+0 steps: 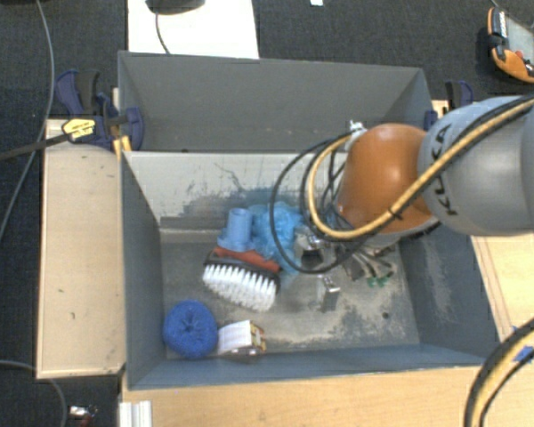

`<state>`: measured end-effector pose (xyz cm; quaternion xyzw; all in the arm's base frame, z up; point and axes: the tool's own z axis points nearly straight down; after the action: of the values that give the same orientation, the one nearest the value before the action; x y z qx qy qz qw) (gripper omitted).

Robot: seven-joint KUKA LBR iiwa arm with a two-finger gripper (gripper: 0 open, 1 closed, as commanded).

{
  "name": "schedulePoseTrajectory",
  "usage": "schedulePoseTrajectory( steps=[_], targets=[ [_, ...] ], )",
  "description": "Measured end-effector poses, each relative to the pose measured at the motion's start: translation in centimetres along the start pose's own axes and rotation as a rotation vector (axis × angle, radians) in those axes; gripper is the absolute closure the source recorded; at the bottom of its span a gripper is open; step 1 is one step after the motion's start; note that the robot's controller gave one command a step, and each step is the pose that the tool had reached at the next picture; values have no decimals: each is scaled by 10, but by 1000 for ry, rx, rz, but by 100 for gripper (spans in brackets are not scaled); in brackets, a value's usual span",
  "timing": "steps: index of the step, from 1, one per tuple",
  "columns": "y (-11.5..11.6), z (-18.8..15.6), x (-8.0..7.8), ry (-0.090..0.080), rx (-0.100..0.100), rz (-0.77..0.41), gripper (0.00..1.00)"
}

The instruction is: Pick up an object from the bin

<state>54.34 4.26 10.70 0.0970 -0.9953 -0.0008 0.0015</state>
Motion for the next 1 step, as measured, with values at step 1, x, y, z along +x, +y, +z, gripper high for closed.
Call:
schedulePoseTrajectory(
  steps=[1],
  targets=[
    [-6,-2,-5,-7,1,-21,0]
  ],
)
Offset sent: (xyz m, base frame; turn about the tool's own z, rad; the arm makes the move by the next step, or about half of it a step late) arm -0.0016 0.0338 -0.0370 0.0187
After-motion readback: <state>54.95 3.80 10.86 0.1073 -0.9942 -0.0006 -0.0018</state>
